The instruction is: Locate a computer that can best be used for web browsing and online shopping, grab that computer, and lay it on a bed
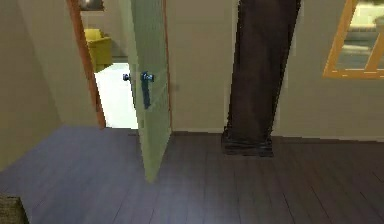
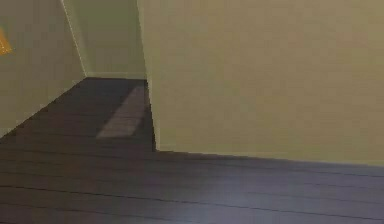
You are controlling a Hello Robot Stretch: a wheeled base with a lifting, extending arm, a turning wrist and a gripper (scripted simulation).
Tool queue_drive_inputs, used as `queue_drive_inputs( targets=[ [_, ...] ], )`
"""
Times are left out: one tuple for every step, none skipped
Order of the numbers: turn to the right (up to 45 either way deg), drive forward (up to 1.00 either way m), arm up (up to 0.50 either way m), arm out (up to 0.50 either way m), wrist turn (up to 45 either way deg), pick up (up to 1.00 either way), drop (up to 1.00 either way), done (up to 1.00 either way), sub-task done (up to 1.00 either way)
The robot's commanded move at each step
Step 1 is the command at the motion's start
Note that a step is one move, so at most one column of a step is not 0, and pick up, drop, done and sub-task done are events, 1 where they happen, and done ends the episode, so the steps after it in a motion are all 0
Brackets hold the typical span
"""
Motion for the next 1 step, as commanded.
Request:
queue_drive_inputs(
  targets=[
    [-27.0, 0.0, 0.0, 0.0, 0.0, 0.0, 0.0, 0.0, 0.0]
  ],
)
